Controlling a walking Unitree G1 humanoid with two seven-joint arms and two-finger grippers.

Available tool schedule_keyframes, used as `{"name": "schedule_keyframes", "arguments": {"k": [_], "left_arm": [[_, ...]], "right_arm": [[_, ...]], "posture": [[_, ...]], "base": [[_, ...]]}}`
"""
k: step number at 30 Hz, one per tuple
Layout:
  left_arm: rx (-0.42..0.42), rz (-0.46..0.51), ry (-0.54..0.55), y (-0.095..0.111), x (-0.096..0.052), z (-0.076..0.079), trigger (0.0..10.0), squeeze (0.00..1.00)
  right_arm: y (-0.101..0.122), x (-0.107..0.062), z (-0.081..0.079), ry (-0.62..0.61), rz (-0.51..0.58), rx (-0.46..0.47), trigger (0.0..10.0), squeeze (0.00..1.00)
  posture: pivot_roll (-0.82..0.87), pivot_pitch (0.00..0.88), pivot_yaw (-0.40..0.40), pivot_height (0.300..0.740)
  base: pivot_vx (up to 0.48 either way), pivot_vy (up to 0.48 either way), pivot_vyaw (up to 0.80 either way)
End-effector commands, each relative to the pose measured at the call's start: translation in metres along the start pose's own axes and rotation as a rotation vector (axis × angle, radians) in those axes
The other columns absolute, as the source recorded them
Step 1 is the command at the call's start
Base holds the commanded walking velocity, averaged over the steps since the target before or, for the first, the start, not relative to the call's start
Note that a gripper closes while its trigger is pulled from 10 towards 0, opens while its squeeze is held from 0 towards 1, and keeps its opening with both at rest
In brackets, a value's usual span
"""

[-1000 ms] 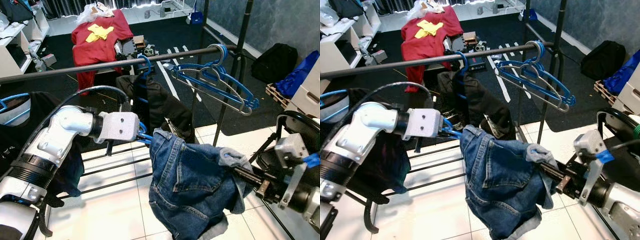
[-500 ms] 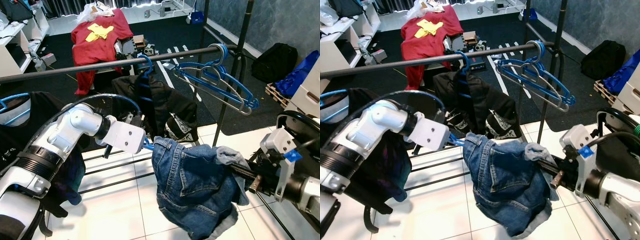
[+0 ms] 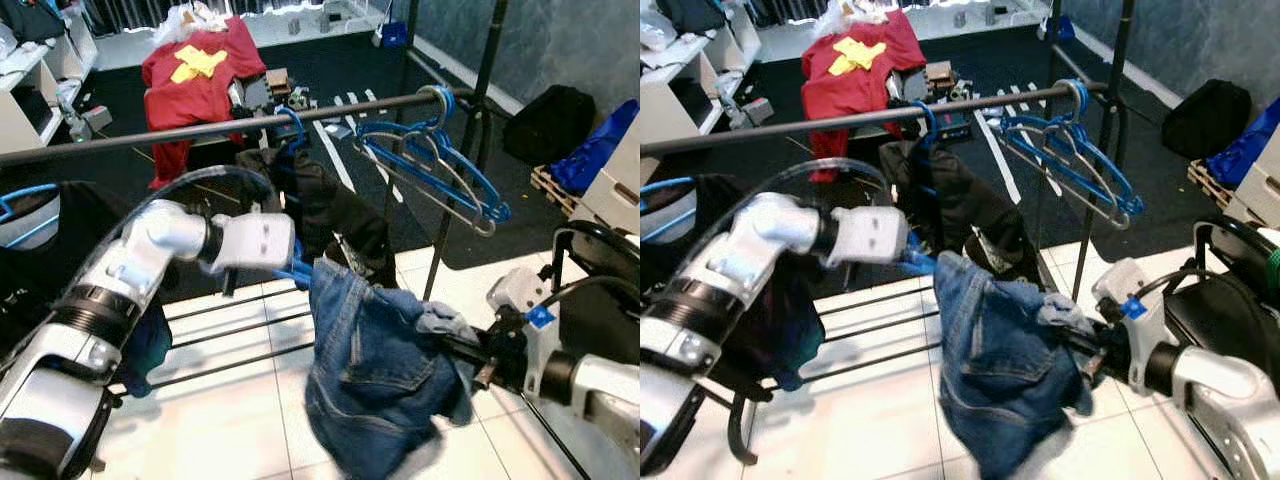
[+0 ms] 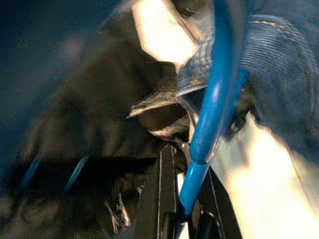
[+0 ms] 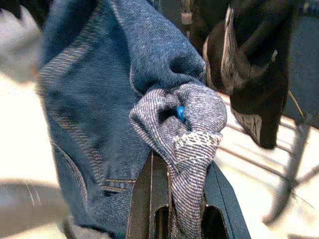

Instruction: Hang hanger

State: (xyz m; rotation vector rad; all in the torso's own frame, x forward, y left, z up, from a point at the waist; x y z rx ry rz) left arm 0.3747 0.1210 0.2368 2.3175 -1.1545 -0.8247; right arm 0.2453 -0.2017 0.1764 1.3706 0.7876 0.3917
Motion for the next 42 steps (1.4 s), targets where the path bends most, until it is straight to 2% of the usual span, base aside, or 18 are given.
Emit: {"name": "schedule_keyframes", "arguments": {"k": [1,2,3,4,5,10,11,17,24,28,30,34,35,36,37,39,40,42], "left_arm": [[-0.085,0.016,0.033,-0.005,0.007,0.003,10.0,0.00],[-0.138,0.015,0.075,-0.010,0.003,0.001,10.0,0.00],[-0.173,0.028,0.090,-0.013,0.001,0.002,10.0,0.00],[-0.173,0.028,0.090,-0.013,0.001,0.002,10.0,0.00],[-0.209,0.052,0.096,-0.014,-0.001,0.005,10.0,0.00],[-0.227,0.070,0.096,-0.013,0.000,0.007,10.0,0.00],[-0.238,0.083,0.097,-0.012,0.000,0.009,10.0,0.00],[-0.261,0.108,0.098,-0.011,0.002,0.011,10.0,0.00],[-0.338,0.147,0.141,-0.011,0.000,0.015,10.0,0.00],[-0.365,0.099,0.212,-0.019,-0.009,0.015,10.0,0.00],[-0.373,0.071,0.254,-0.022,-0.013,0.014,10.0,0.00],[-0.408,0.057,0.312,-0.020,-0.011,0.013,10.0,0.00],[-0.465,0.071,0.361,-0.016,-0.008,0.013,10.0,0.00],[-0.465,0.071,0.361,-0.016,-0.008,0.013,10.0,0.00],[-0.524,0.090,0.385,-0.010,-0.005,0.017,10.0,0.00],[-0.524,0.090,0.385,-0.010,-0.005,0.017,10.0,0.00],[-0.570,0.095,0.399,-0.006,-0.002,0.022,10.0,0.00],[-0.612,0.102,0.407,-0.001,0.001,0.028,10.0,0.00]], "right_arm": [[0.032,0.003,-0.018,0.106,0.161,-0.079,0.0,0.00],[0.038,0.001,-0.014,0.076,0.214,-0.070,0.2,0.00],[0.043,0.000,-0.010,0.051,0.259,-0.058,7.3,0.00],[0.043,0.000,-0.010,0.051,0.259,-0.058,7.3,0.00],[0.050,-0.002,-0.005,0.019,0.316,-0.037,10.0,0.00],[0.055,-0.004,0.004,-0.020,0.365,0.002,10.0,0.07],[0.058,-0.006,0.009,-0.047,0.394,0.012,10.0,1.00],[0.063,-0.010,0.020,-0.114,0.424,0.008,10.0,1.00],[0.064,-0.029,0.063,-0.440,0.467,0.012,10.0,1.00],[0.077,-0.053,0.081,-0.592,0.639,0.087,10.0,1.00],[0.082,-0.059,0.082,-0.590,0.711,0.133,10.0,1.00],[0.079,-0.047,0.063,-0.429,0.687,0.168,10.0,1.00],[0.068,-0.030,0.036,-0.260,0.585,0.151,10.0,0.19],[0.068,-0.030,0.036,-0.260,0.585,0.151,10.0,0.19],[0.054,-0.015,0.012,-0.119,0.489,0.159,10.0,0.00],[0.054,-0.015,0.012,-0.119,0.489,0.159,10.0,0.00],[0.041,-0.005,-0.006,-0.028,0.417,0.172,10.0,0.00],[0.033,0.003,-0.017,0.014,0.384,0.193,10.0,0.00]], "posture": [[-0.14,0.111,0.096,0.740],[-0.14,0.112,0.099,0.740],[-0.14,0.112,0.099,0.740],[-0.14,0.112,0.099,0.740],[-0.14,0.112,0.099,0.740],[-0.13,0.112,0.099,0.740],[-0.13,0.111,0.100,0.740],[-0.13,0.110,0.101,0.740],[-0.14,0.111,0.102,0.740],[-0.13,0.118,0.100,0.740],[-0.12,0.121,0.101,0.740],[-0.12,0.121,0.100,0.740],[-0.12,0.124,0.101,0.740],[-0.12,0.124,0.101,0.740],[-0.12,0.127,0.100,0.740],[-0.12,0.127,0.100,0.740],[-0.12,0.127,0.100,0.740],[-0.11,0.128,0.102,0.740]], "base": [[0.000,0.000,0.00],[0.000,0.000,0.00],[0.000,0.000,0.00],[0.000,0.000,0.00],[0.000,0.000,0.00],[0.000,0.000,0.00],[0.000,0.000,0.00],[0.000,0.000,0.00],[0.000,0.000,0.00],[0.000,0.000,0.00],[0.000,0.000,0.00],[0.000,0.000,0.00],[0.000,0.000,0.00],[0.000,0.000,0.00],[0.000,0.000,0.00],[0.000,0.000,0.00],[0.000,0.000,0.00],[0.000,0.000,0.00]]}}
Point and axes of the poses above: a point about 5 cm out from each wrist's last joint towards the gripper, its own x axis pointing out of the wrist towards the gripper, its own y axis along the axis of the wrist's last joint, z = x × y, the point moved 2 cm from there along x, pointing out of the wrist towards the gripper, and after that the axes turned 4 degrees about x, right-handed, at the moved point
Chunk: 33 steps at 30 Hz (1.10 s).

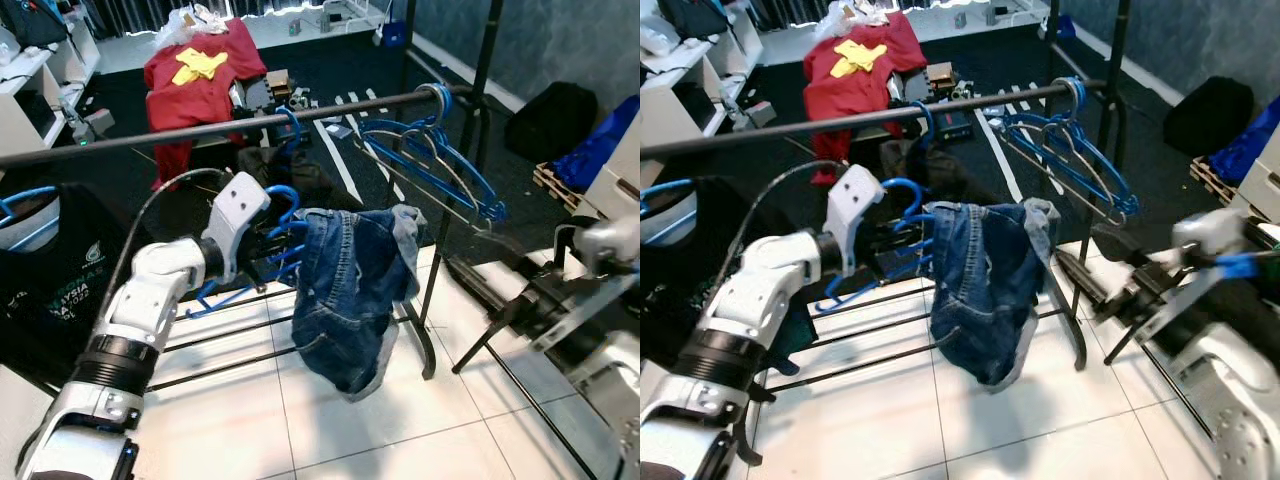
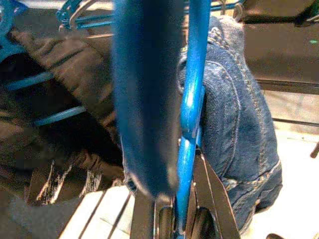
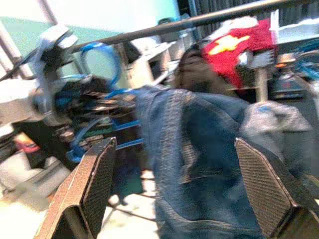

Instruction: Hang hanger

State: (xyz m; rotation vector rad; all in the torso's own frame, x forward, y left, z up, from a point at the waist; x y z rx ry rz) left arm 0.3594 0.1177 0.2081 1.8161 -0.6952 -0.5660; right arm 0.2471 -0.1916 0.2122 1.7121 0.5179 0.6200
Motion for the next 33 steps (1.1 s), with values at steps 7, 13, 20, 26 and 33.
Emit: {"name": "schedule_keyframes", "arguments": {"k": [7,13,20,26,33], "left_arm": [[-0.176,0.129,-0.076,0.031,0.010,0.043,0.0,0.00],[-0.275,0.170,-0.138,0.052,0.010,0.072,0.9,0.00],[-0.308,0.194,-0.143,0.063,0.007,0.075,10.0,0.00],[-0.317,0.203,-0.150,0.068,0.005,0.077,10.0,0.00],[-0.319,0.214,-0.167,0.075,0.002,0.081,10.0,0.00]], "right_arm": [[-0.019,0.022,0.001,-0.067,-0.003,0.083,10.0,0.00],[-0.031,0.031,0.010,-0.158,-0.002,0.142,10.0,0.00],[-0.039,0.031,0.013,-0.195,-0.032,0.150,10.0,0.00],[-0.041,0.031,0.016,-0.220,-0.044,0.145,10.0,0.00],[-0.040,0.030,0.027,-0.296,-0.033,0.137,0.0,0.00]], "posture": [[-0.11,0.125,0.099,0.740],[-0.10,0.127,0.099,0.740],[-0.10,0.132,0.098,0.740],[-0.10,0.132,0.098,0.740],[-0.10,0.133,0.097,0.740]], "base": [[0.000,0.000,0.00],[0.000,0.000,0.00],[0.000,0.000,0.00],[0.000,0.000,0.00],[0.000,0.000,0.00]]}}
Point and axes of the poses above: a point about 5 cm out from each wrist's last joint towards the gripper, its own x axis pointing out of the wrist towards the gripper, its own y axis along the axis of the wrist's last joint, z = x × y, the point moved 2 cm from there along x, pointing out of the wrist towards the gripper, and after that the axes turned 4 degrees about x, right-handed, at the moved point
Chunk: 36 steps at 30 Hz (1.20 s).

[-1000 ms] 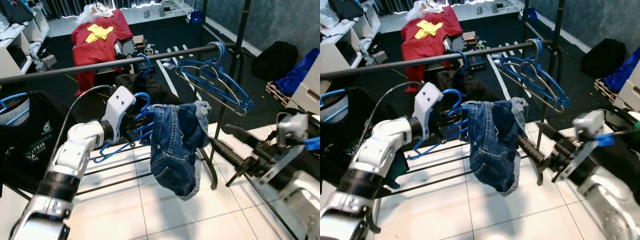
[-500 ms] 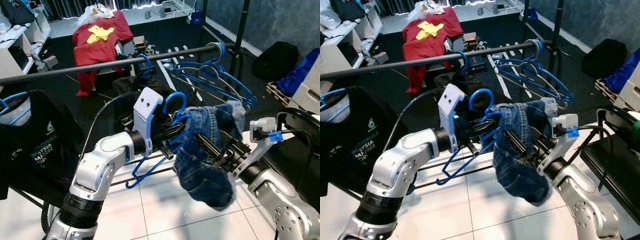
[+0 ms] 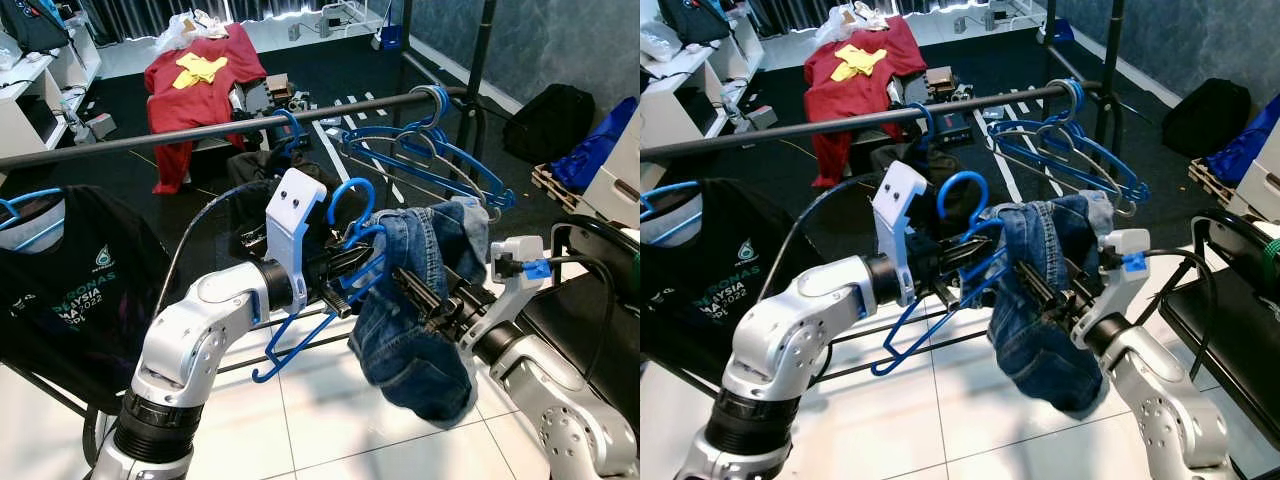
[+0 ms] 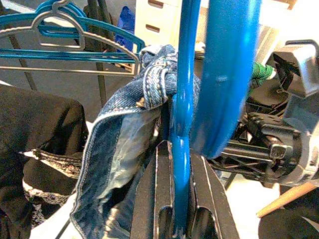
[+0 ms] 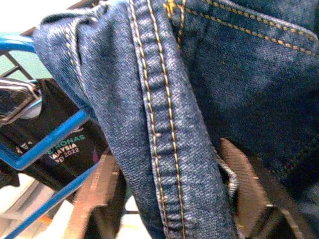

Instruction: Hang hanger

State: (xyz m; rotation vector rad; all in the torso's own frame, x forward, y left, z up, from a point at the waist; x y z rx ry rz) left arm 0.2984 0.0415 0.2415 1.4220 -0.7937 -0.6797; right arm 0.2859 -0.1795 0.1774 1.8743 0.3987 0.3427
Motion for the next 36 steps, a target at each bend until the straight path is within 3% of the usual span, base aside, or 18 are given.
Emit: {"name": "schedule_keyframes", "arguments": {"k": [1,10,11,13,15,17,19,20,21,22,23,29,31,32,35,36], "left_arm": [[-0.003,0.059,-0.027,0.014,-0.003,0.007,9.6,0.00],[0.020,0.038,-0.027,0.013,-0.005,0.009,9.5,0.00],[0.071,0.008,-0.002,0.008,-0.006,0.002,9.5,0.00],[0.071,0.008,-0.002,0.008,-0.006,0.002,9.5,0.00],[0.260,-0.108,0.054,-0.011,-0.011,-0.017,9.8,0.00],[0.260,-0.108,0.054,-0.011,-0.011,-0.017,9.8,0.00],[0.535,-0.273,0.023,-0.039,-0.020,-0.026,10.0,0.00],[0.535,-0.273,0.023,-0.039,-0.020,-0.026,10.0,0.00],[0.625,-0.338,-0.017,-0.052,-0.024,-0.026,10.0,0.00],[0.625,-0.338,-0.017,-0.052,-0.024,-0.026,10.0,0.00],[0.678,-0.380,-0.053,-0.061,-0.027,-0.024,10.0,0.00],[0.713,-0.410,-0.113,-0.072,-0.028,-0.017,10.0,0.00],[0.720,-0.408,-0.170,-0.076,-0.028,-0.007,10.0,0.00],[0.716,-0.404,-0.291,-0.081,-0.032,0.008,10.0,0.00],[0.716,-0.404,-0.291,-0.081,-0.032,0.008,10.0,0.00],[0.728,-0.413,-0.399,-0.088,-0.038,0.020,10.0,0.00]], "right_arm": [[-0.002,-0.001,0.007,-0.046,0.000,0.003,0.0,0.00],[0.002,0.000,0.008,-0.051,0.022,0.001,0.0,0.00],[0.006,-0.001,0.008,-0.042,0.032,-0.004,0.0,0.00],[0.006,-0.001,0.008,-0.042,0.032,-0.004,0.0,0.00],[0.019,-0.004,0.006,-0.021,0.059,-0.030,0.0,0.00],[0.019,-0.004,0.006,-0.021,0.059,-0.030,0.0,0.00],[0.035,-0.007,0.007,-0.017,0.096,-0.059,0.0,0.00],[0.035,-0.007,0.007,-0.017,0.096,-0.059,0.0,0.00],[0.041,-0.008,0.007,-0.019,0.112,-0.070,0.0,0.00],[0.041,-0.008,0.007,-0.019,0.112,-0.070,0.0,0.00],[0.045,-0.008,0.007,-0.020,0.124,-0.074,0.0,0.00],[0.047,-0.009,0.008,-0.028,0.133,-0.077,0.0,0.00],[0.047,-0.009,0.008,-0.035,0.136,-0.074,0.0,0.00],[0.046,-0.009,0.010,-0.052,0.141,-0.069,0.0,0.00],[0.046,-0.009,0.010,-0.052,0.141,-0.069,0.0,0.00],[0.047,-0.009,0.013,-0.069,0.145,-0.064,0.0,0.00]], "posture": [[-0.10,0.133,0.095,0.740],[-0.10,0.133,0.095,0.740],[-0.11,0.132,0.093,0.740],[-0.11,0.132,0.093,0.740],[-0.12,0.133,0.097,0.740],[-0.12,0.133,0.097,0.740],[-0.12,0.134,0.098,0.740],[-0.12,0.134,0.098,0.740],[-0.12,0.134,0.099,0.740],[-0.12,0.134,0.099,0.740],[-0.12,0.133,0.100,0.740],[-0.12,0.131,0.102,0.740],[-0.12,0.132,0.103,0.740],[-0.12,0.131,0.104,0.740],[-0.12,0.131,0.104,0.740],[-0.12,0.132,0.104,0.740]], "base": [[0.000,0.000,0.00],[0.000,0.000,0.00],[0.000,0.000,0.00],[0.000,0.000,0.00],[0.000,0.000,0.00],[0.000,0.000,0.00],[0.000,0.000,0.00],[0.000,0.000,0.00],[0.000,0.000,0.00],[0.000,0.000,0.00],[0.000,0.000,0.00],[0.000,0.000,0.00],[0.000,0.000,0.00],[0.000,0.000,0.00],[0.000,0.000,0.00],[0.000,0.000,0.00]]}}
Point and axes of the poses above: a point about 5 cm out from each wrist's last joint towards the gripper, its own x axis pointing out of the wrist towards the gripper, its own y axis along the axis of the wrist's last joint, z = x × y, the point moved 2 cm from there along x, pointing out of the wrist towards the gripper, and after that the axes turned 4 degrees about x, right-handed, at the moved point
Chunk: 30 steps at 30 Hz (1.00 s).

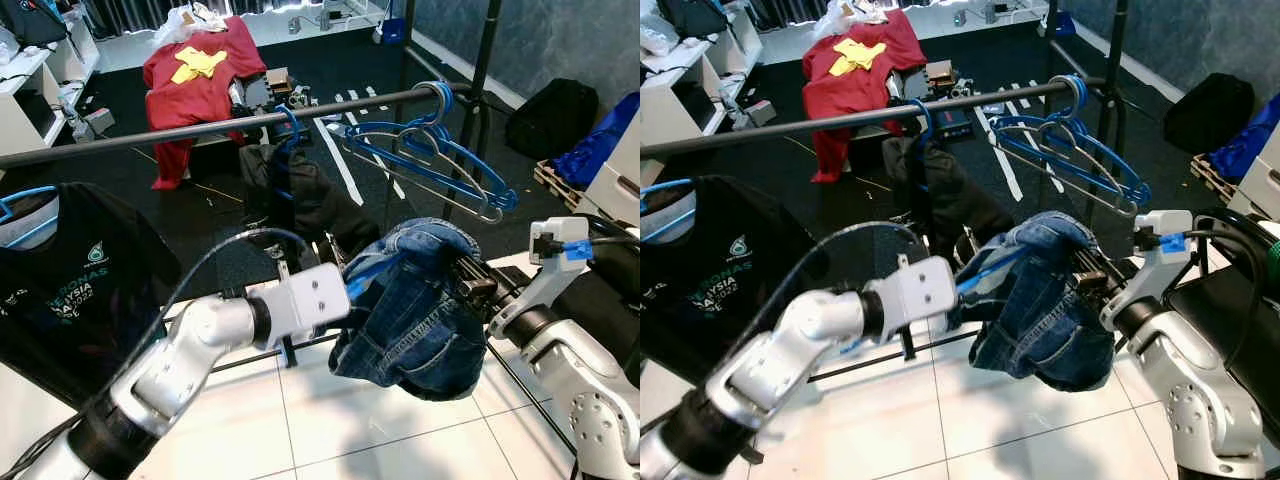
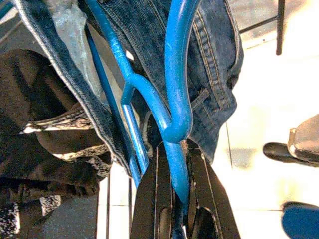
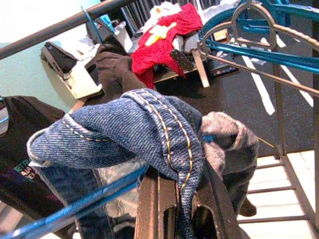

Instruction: Hang hanger

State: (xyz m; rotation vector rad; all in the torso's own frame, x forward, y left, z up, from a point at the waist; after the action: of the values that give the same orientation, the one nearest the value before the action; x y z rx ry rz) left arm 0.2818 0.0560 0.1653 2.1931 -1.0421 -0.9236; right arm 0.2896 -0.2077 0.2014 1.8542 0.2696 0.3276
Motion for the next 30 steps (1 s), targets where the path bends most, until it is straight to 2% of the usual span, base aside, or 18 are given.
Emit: {"name": "schedule_keyframes", "arguments": {"k": [1,2,3,4,5,9,12,13,14,16,17,19,20,21,26,27,30], "left_arm": [[0.042,0.004,-0.142,-0.003,-0.003,0.022,10.0,0.00],[0.042,0.004,-0.142,-0.003,-0.003,0.022,10.0,0.00],[0.074,0.014,-0.220,-0.002,-0.003,0.033,10.0,0.00],[0.074,0.014,-0.220,-0.002,-0.003,0.033,10.0,0.00],[0.100,0.027,-0.264,-0.002,-0.001,0.039,10.0,0.00],[0.114,0.049,-0.284,0.003,0.004,0.042,10.0,0.00],[0.069,0.128,-0.326,0.018,0.007,0.045,10.0,0.00],[0.069,0.128,-0.326,0.018,0.007,0.045,10.0,0.00],[0.042,0.156,-0.352,0.021,0.003,0.044,10.0,0.00],[0.042,0.156,-0.352,0.021,0.003,0.044,10.0,0.00],[0.038,0.157,-0.392,0.017,-0.007,0.043,10.0,0.00],[0.037,0.066,-0.427,-0.005,-0.029,0.031,10.0,0.00],[0.037,0.066,-0.427,-0.005,-0.029,0.031,10.0,0.00],[0.042,-0.012,-0.416,-0.021,-0.040,0.023,10.0,0.00],[0.050,-0.108,-0.386,-0.041,-0.053,0.010,10.0,0.00],[0.054,-0.153,-0.329,-0.050,-0.059,-0.003,10.0,0.00],[0.054,-0.153,-0.329,-0.050,-0.059,-0.003,10.0,0.00]], "right_arm": [[0.015,-0.001,-0.004,0.004,0.072,-0.015,0.0,0.00],[0.015,-0.001,-0.004,0.004,0.072,-0.015,0.0,0.00],[0.013,0.001,-0.003,-0.002,0.070,-0.005,0.0,0.00],[0.013,0.001,-0.003,-0.002,0.070,-0.005,0.0,0.00],[0.010,0.003,-0.007,0.007,0.058,0.008,0.0,0.00],[0.005,0.005,-0.011,0.023,0.044,0.018,0.0,0.00],[-0.001,0.008,-0.015,0.032,0.028,0.024,0.0,0.00],[-0.001,0.008,-0.015,0.032,0.028,0.024,0.0,0.00],[-0.002,0.008,-0.012,0.017,0.020,0.014,0.0,0.00],[-0.002,0.008,-0.012,0.017,0.020,0.014,0.0,0.00],[-0.002,0.004,-0.004,-0.017,0.014,-0.001,0.0,0.00],[0.001,-0.005,0.017,-0.104,0.009,-0.032,0.0,0.00],[0.001,-0.005,0.017,-0.104,0.009,-0.032,0.0,0.00],[0.003,-0.011,0.026,-0.142,0.008,-0.048,0.0,0.00],[0.005,-0.017,0.036,-0.183,0.004,-0.069,0.0,0.00],[0.004,-0.021,0.040,-0.202,-0.011,-0.087,0.0,0.00],[0.004,-0.021,0.040,-0.202,-0.011,-0.087,0.0,0.00]], "posture": [[-0.12,0.132,0.104,0.740],[-0.12,0.132,0.104,0.740],[-0.12,0.134,0.104,0.740],[-0.12,0.134,0.104,0.740],[-0.12,0.135,0.104,0.740],[-0.12,0.134,0.100,0.740],[-0.13,0.135,0.104,0.740],[-0.13,0.135,0.104,0.740],[-0.13,0.136,0.104,0.740],[-0.13,0.136,0.104,0.740],[-0.12,0.136,0.104,0.740],[-0.12,0.137,0.105,0.740],[-0.12,0.137,0.105,0.740],[-0.12,0.138,0.105,0.740],[-0.12,0.140,0.104,0.740],[-0.12,0.141,0.104,0.740],[-0.12,0.141,0.104,0.740]], "base": [[0.000,0.000,0.00],[0.000,0.000,0.00],[0.000,0.000,0.00],[0.000,0.000,0.00],[0.000,0.000,0.00],[0.000,0.000,0.00],[0.000,0.000,0.00],[0.000,0.000,0.00],[0.000,0.000,0.00],[0.000,0.000,0.00],[0.000,0.000,0.00],[0.000,0.000,0.00],[0.000,0.000,0.00],[0.000,0.000,0.00],[0.000,0.000,0.00],[0.000,0.000,0.00],[0.000,0.000,0.00]]}}
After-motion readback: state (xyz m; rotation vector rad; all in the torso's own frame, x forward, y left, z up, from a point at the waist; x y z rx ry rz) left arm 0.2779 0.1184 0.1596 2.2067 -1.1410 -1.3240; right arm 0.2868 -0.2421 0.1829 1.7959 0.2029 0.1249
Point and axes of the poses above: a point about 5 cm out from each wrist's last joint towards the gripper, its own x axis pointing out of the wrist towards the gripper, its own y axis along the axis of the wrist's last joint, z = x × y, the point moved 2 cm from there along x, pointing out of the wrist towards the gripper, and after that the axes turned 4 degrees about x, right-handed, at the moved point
